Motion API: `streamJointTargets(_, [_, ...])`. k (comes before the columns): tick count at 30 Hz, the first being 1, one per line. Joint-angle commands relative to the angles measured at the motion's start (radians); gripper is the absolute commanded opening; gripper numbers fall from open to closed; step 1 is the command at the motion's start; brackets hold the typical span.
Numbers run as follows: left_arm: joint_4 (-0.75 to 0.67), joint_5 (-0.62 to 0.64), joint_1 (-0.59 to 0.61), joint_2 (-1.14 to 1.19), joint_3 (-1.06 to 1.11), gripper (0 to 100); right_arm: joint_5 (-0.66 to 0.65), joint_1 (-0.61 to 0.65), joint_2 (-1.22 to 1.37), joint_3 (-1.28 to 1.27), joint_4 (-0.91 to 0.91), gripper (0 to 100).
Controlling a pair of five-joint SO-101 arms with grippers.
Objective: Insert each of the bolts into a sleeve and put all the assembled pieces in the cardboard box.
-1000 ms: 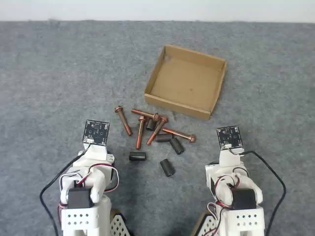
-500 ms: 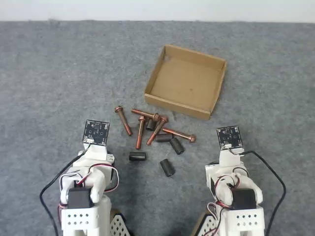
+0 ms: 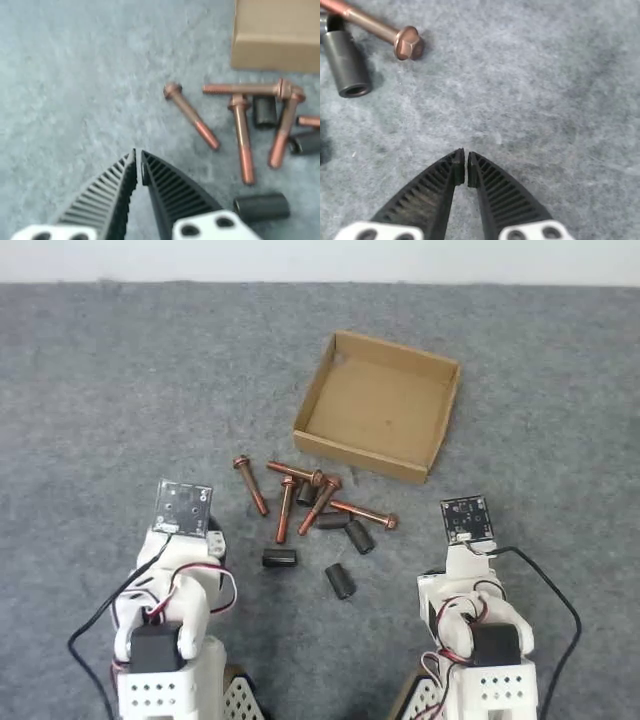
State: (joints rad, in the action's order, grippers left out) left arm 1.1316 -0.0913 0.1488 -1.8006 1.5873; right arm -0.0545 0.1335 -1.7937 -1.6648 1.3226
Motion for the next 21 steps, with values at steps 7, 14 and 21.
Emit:
streamJointTargets(7, [-0.282, -0.006, 0.006, -0.023, 0.081, 1, 0.005, -0.251, -0.021, 0.1, -0.019, 1.0])
streamJointTargets(14, [-0.21, -0.003, 0.069, -0.02, 0.088, 1, 0.006, -0.433, -0.021, 0.0, -0.262, 1.0])
streamJointTargets(21, [-0.195, -0.003, 0.069, -0.02, 0.093, 1, 0.0, -0.369, -0.021, -0.008, -0.453, 1.0])
